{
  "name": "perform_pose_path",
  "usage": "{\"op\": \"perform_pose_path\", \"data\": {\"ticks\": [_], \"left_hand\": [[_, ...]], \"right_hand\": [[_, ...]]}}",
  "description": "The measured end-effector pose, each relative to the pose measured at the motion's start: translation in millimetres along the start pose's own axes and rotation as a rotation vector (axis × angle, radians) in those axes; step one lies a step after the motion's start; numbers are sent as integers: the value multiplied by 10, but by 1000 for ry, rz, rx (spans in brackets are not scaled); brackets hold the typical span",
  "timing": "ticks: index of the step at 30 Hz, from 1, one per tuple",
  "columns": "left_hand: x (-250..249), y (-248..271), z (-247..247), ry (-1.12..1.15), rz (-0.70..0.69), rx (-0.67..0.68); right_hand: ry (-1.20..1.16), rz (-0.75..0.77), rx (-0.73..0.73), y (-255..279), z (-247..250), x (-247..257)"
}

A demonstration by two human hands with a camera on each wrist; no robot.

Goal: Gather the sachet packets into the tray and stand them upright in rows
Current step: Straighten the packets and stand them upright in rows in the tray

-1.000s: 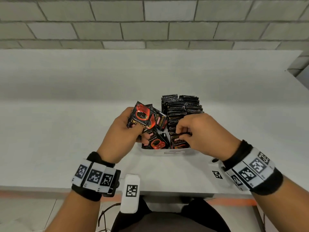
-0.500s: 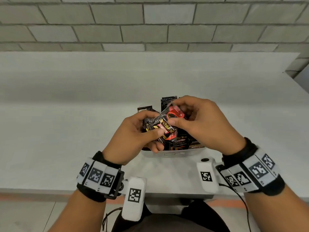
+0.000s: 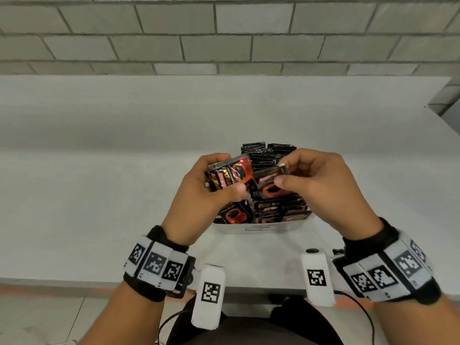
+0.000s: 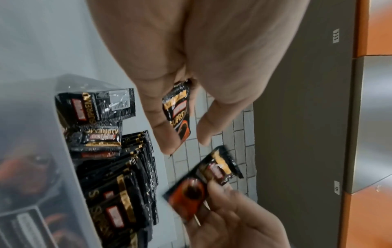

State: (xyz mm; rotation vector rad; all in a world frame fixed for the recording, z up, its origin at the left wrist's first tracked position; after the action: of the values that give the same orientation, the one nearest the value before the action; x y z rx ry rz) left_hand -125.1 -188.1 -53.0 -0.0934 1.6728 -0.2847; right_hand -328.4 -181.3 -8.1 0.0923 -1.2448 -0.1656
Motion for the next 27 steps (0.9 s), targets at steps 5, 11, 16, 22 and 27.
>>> {"op": "perform_pose_path", "data": {"ticks": [5,11,16,22,27], "left_hand": [[-27,30,-159,-5,-23,34],[-71,19,-25,-242,-78,76],[-77,-27,463,-284,-73,-111],[-163,-26,540,-320,-63,-53],[-145,-37,366,-346,-54,30]], "right_hand": [[-98,-57,105,10,-161,-51],[190,60,25,6,-122,54],[285,84,76,-54,-66,-12],[659,219,17,0,-246,-130],[732,228,35,-23,-271,-213]]}}
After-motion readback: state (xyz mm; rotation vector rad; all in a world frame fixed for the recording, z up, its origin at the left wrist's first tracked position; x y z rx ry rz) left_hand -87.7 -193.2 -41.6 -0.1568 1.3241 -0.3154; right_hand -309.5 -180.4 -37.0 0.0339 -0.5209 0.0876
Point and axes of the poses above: each hand's wrist, its own y-axis away from the middle knuckle, its own z-axis out of the back of the hand, x = y × z, the point moved 10 cm from there along -y, towards the middle knuckle, and after that the axes turned 15 degrees about -z, right-handed, at the moved point
